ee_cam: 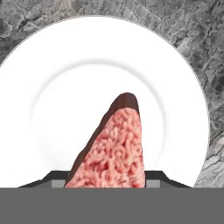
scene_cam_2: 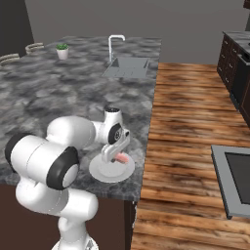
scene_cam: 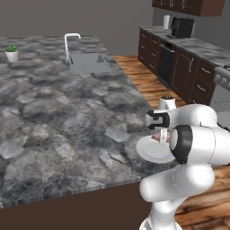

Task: Pick the steak from the counter and place it in the microwave. Then turn on the microwave.

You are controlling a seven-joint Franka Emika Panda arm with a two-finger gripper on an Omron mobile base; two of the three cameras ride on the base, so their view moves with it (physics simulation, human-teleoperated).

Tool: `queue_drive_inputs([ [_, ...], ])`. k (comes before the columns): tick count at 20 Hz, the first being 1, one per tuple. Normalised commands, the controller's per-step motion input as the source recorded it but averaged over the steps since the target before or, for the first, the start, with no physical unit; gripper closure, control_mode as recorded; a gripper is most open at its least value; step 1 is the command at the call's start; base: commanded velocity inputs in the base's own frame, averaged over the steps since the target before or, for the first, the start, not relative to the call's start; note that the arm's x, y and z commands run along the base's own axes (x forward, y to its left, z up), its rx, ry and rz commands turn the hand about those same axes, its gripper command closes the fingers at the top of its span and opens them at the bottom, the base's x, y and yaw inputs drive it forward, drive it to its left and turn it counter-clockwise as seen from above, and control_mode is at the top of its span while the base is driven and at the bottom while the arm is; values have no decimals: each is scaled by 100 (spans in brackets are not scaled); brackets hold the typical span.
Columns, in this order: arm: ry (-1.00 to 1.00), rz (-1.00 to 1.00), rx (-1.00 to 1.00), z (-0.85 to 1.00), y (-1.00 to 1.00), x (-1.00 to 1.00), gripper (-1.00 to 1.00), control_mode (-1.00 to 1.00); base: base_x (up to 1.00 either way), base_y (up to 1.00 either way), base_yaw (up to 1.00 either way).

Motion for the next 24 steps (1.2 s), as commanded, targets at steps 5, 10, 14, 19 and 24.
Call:
queue_drive_inputs([
  [5,0,0,0,59,0,-1,100,-100,0,0,0],
  [10,0,0,0,60,0,-6,100,-100,0,0,0],
  [14,0,0,0,59,0,-13,100,-100,0,0,0],
  [19,0,0,0,56,2,-22,100,-100,0,0,0],
  [24,0,0,0,49,9,-34,100,-100,0,0,0],
])
